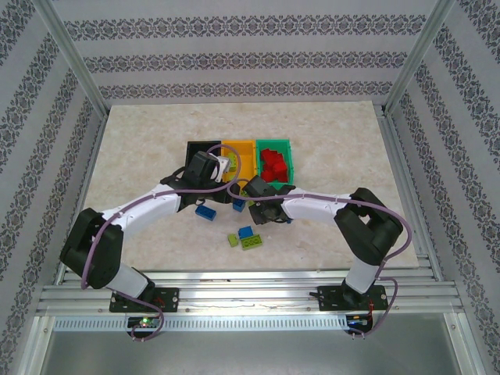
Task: Sort the legos into containers by color
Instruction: Pick up the lego from the center of the table, then place the lego in the container.
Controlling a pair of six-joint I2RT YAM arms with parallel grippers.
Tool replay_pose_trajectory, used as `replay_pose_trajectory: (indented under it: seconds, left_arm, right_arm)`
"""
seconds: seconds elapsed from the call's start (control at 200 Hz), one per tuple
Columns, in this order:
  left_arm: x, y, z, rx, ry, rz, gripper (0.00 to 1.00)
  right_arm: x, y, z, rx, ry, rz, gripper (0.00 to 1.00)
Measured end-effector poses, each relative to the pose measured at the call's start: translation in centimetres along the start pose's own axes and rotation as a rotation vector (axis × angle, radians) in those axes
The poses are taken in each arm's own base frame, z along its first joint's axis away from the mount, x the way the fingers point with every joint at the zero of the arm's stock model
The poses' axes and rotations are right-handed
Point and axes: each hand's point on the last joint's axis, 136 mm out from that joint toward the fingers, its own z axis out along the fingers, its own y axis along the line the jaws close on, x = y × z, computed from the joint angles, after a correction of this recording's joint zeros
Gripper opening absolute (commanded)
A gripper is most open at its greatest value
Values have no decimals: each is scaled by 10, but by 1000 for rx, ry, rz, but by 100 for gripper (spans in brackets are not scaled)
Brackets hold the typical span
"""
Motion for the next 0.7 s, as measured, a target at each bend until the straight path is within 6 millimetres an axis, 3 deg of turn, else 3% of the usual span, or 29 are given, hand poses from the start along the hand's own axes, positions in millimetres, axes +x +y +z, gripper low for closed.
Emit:
replay_pose_trajectory:
  seconds: [0.135,0.26,0.37,0.605,0.7]
  left_arm:
    - [3,0,-2,0,0,0,63]
    - [11,3,-4,-3,7,-2,63]
    - [23,9,-6,-14,22,-14,63]
    - [35,22,-8,-32,28,-71,63]
    - [40,25,-9,-32,34,-94,63]
  right_arm:
    - [-6,3,-2,-14,-23,3,38]
    - [-22,8,-17,-53,-88,10,38]
    - [-46,9,-30,-107,-162,47,38]
    - [-107,-13,-43,-201,-289,225,39]
    - [-138,-6,-47,-236,-332,249,40]
